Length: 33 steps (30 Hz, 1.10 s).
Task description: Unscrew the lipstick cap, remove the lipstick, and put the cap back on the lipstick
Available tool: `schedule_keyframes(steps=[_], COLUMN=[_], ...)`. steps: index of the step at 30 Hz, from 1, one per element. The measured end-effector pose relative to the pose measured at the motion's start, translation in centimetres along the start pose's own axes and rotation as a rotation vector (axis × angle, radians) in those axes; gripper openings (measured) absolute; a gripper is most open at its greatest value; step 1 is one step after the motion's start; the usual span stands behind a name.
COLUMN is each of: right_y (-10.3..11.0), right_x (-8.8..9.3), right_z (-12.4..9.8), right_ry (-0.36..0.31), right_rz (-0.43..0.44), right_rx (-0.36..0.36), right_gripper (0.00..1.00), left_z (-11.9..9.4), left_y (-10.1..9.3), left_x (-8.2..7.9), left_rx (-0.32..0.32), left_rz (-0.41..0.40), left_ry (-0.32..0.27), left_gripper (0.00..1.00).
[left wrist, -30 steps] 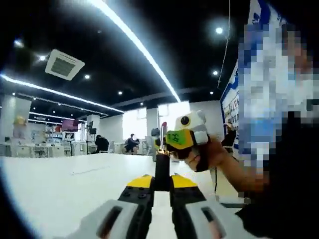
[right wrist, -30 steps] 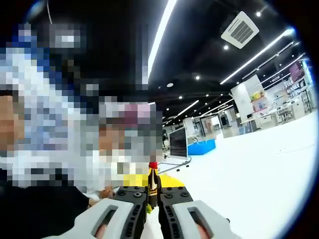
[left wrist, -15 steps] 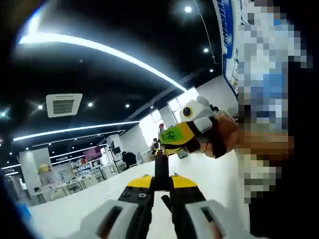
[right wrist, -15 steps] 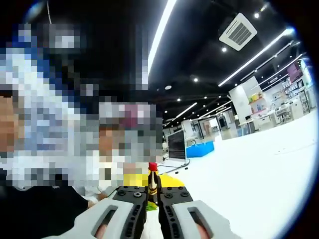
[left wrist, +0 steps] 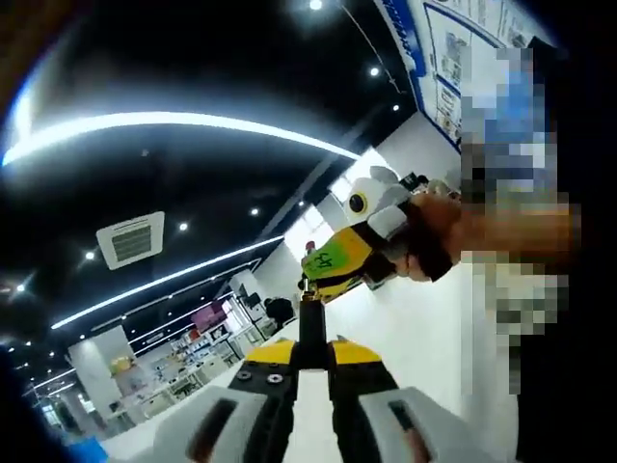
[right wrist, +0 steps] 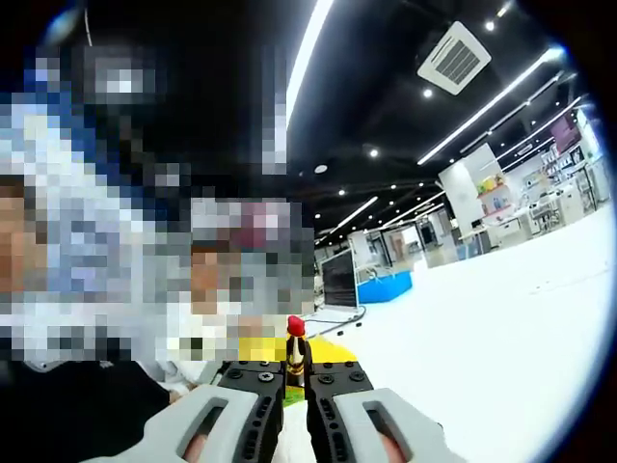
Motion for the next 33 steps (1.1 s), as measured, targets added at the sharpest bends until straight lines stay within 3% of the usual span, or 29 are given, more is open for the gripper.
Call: schedule_keyframes(steps=[26, 30, 33], right_y=[0.27, 0.34, 0.38], right_x=[0.69, 0.74, 0.73], right_z=[-0.27, -0.31, -0.33], right_ry=[0.007, 0.007, 0.006], right_rz=[-0.003, -0.004, -0.002], right_rx=[0.006, 0.006, 0.005], right_gripper=[0.05, 0.05, 0.05], left_z=[-0.38, -0.41, -0.49], left_y=[-0.67, -0.82, -0.85], left_x=[0.01, -0.08, -0.23], left_rx=[0.005, -0.003, -0.021], left_rz=[0.003, 0.039, 0.123], left_ry=[-0.003, 0.004, 0.018], left_gripper=[0.14, 0.14, 0.14])
Point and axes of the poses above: the point that each gripper's makers call its tool centre point, and the gripper's own axes: z roughly forward along the fingers, y roughly to its left, x roughly out of its underside, the point moved 3 cm from there along -z, roughly backward along the fingers, and after that the axes turned 12 degrees about z, right-handed, at the moved point
